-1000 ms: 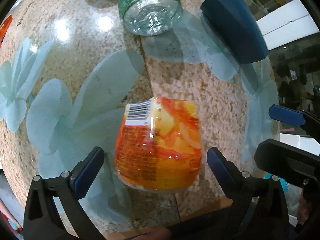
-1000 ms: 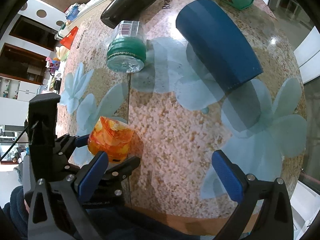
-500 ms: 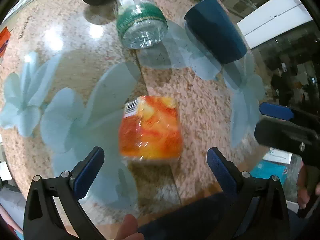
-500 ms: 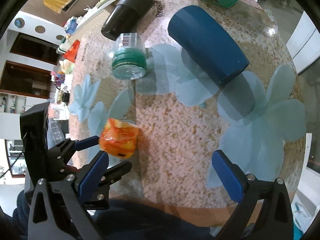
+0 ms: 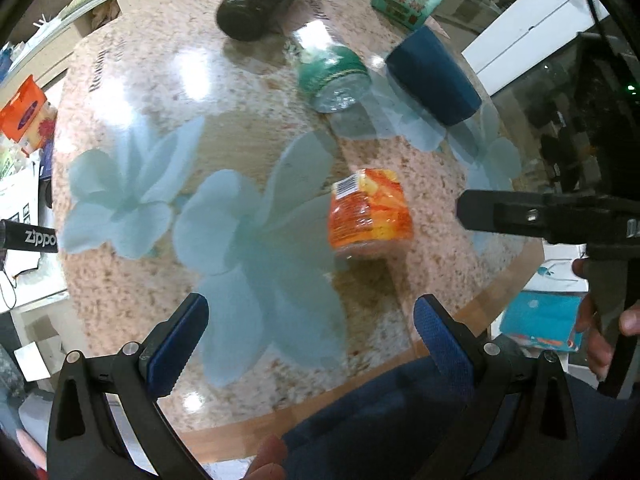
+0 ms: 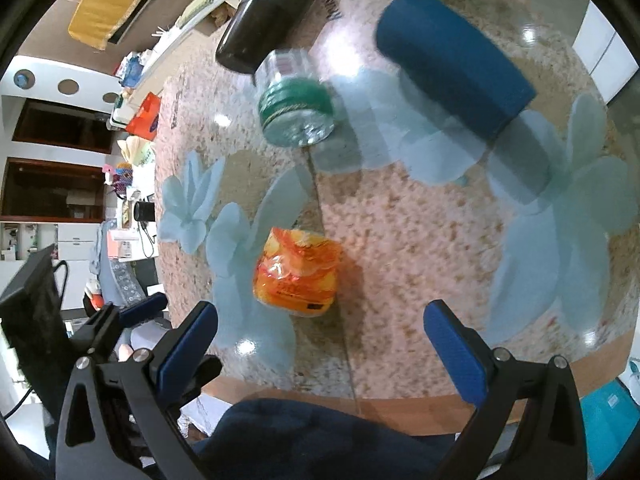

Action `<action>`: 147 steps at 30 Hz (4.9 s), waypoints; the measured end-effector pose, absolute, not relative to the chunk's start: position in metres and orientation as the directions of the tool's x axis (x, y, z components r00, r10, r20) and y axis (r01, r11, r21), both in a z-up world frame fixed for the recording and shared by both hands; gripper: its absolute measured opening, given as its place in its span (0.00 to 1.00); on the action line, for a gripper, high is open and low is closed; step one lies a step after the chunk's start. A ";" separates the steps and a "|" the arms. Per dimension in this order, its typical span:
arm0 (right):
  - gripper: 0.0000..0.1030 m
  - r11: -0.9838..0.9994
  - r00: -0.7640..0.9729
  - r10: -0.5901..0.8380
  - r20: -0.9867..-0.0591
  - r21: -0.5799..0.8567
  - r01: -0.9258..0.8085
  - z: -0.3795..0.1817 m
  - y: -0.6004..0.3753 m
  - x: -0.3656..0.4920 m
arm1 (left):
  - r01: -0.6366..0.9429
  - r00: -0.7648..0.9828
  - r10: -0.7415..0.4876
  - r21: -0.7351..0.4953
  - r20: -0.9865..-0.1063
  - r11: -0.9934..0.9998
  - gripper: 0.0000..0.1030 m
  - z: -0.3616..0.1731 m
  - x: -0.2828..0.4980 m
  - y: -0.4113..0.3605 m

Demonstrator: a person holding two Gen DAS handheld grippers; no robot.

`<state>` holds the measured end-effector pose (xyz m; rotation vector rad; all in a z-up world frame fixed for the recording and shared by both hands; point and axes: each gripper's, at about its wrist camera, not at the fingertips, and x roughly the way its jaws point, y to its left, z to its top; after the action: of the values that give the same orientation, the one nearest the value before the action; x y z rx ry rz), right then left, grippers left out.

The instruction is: Flip cup upright

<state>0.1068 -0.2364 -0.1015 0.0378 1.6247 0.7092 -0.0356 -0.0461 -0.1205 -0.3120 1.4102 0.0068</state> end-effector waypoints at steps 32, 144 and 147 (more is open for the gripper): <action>0.63 0.917 -0.357 0.226 -0.906 0.322 -0.237 -0.171 -0.166 0.114 | -0.113 0.101 -0.351 -0.362 -0.931 0.925 1.00 -0.168 -0.051 0.032; 1.00 0.790 0.212 0.377 -0.901 0.194 -0.582 -0.026 -0.297 0.089 | -0.038 0.367 -0.147 -0.172 -0.919 0.984 1.00 -0.058 -0.003 -0.088; 1.00 0.781 0.206 0.388 -0.899 0.202 -0.590 -0.028 -0.298 0.089 | -0.047 0.368 -0.130 -0.158 -0.921 0.986 1.00 -0.060 -0.001 -0.094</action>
<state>0.0886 -0.2979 -0.0276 -0.2020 1.1805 0.6877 -0.0014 -0.0942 -0.0601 -0.1679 1.1945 -0.0534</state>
